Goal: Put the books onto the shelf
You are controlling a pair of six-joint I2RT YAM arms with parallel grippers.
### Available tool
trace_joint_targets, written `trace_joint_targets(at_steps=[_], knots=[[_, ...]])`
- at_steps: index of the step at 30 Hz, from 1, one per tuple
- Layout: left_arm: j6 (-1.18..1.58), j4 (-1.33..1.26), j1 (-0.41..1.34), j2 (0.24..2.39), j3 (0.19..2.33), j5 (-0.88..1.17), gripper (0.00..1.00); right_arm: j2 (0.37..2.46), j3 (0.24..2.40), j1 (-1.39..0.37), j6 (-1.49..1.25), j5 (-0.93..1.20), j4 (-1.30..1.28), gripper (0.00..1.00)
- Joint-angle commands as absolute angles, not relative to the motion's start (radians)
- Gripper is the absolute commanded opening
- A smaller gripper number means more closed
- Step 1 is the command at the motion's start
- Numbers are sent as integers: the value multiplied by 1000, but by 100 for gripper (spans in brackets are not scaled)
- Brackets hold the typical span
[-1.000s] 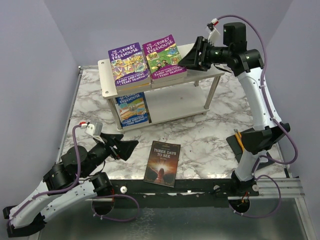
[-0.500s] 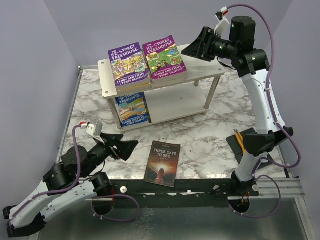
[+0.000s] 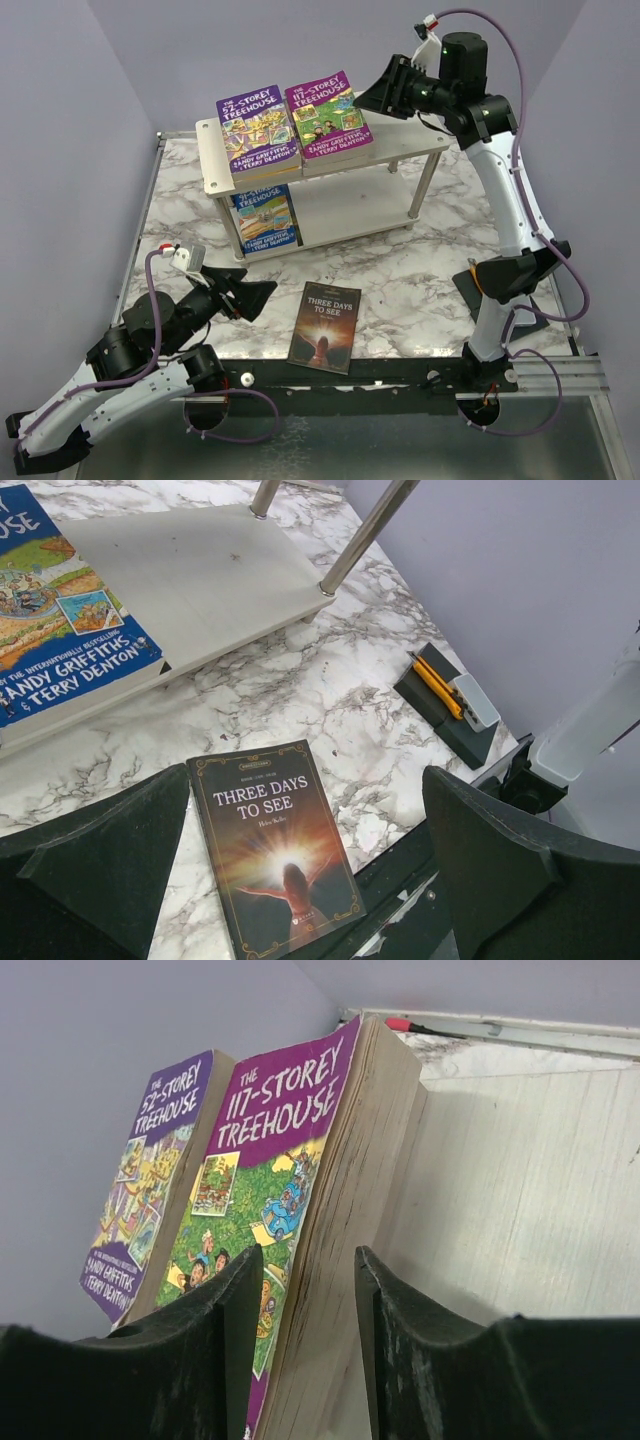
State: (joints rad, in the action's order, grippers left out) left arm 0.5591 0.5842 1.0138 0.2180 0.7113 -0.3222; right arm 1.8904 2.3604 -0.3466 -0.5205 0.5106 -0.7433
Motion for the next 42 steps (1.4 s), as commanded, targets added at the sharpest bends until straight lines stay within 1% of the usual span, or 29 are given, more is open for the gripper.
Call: trace_joint_targets(at_steps=[1,10,15,18,22,26,32,33,38,42], knots=[[543,568,1011,202,702,-303,99,1894,2342,-363,-494,476,-722,43],[545,568,1011,207,701,-302,99,1895,2324,-387,-492,481,-720,31],[545,568,1011,207,702,-302,99,1902,2329,-401,-490,480,-717,27],[543,568,1011,208,702,-302,99,1904,2329,-407,-494,484,-712,23],[543,568,1011,206,701,-302,99,1900,2326,-414,-497,476,-709,23],[545,569,1011,204,701,-302,99,1871,2308,-414,-493,415,-709,30],[546,569,1011,211,701,-301,99,1727,2173,-414,-492,308,-654,50],[546,569,1011,215,702,-301,99,1698,2144,-413,-491,293,-646,52],[550,569,1011,243,701,-299,99,1520,1983,-414,-477,232,-631,57],[555,567,1011,312,713,-262,99,1336,1798,-414,-470,204,-612,63]])
